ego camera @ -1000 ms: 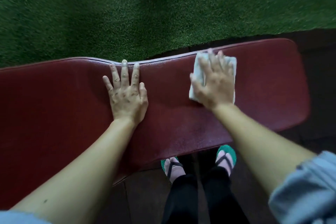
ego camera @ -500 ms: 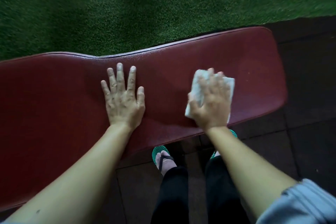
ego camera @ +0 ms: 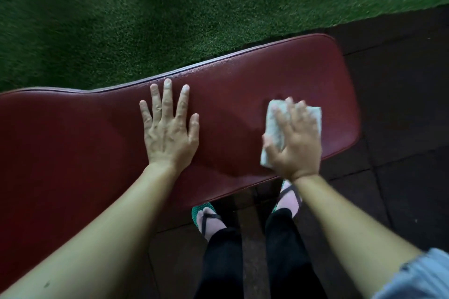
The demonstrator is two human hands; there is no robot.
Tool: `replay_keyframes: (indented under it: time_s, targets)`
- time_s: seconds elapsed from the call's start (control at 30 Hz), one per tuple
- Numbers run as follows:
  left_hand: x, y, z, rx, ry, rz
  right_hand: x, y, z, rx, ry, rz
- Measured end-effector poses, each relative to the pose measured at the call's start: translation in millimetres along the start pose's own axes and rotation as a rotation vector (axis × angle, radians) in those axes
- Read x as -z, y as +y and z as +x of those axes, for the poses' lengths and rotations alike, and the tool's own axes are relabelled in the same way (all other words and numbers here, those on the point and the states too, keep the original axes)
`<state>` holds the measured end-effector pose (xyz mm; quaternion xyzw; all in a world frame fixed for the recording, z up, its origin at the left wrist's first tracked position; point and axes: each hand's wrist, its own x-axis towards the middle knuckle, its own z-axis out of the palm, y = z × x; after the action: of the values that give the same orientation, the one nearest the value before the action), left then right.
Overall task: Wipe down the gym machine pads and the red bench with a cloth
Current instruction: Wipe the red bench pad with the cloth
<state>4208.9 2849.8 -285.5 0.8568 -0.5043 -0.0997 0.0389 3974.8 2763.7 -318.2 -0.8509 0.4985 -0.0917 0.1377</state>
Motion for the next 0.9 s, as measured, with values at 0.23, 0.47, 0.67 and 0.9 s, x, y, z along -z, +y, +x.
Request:
replay_keyframes:
  time_s: [0.23,0.47,0.67,0.9]
  targets:
    - [-7.8,31.0,52.5,-0.018,-0.019,0.012,4.4,32.5,74.4,-0.299,0.049,-0.116]
    - [-12.3,33.6,52.1,0.008,-0.01,0.026,8.7,11.4,41.8,0.388,-0.101,0.038]
    - [-14.2,37.7,53.4,0.023,0.006,0.048,10.8,55.3,140.3,0.086,-0.003,-0.038]
    - [-13.1,36.9,53.5,0.035,-0.013,0.047,-1.3,-12.2,121.2,0.319,-0.025,0.066]
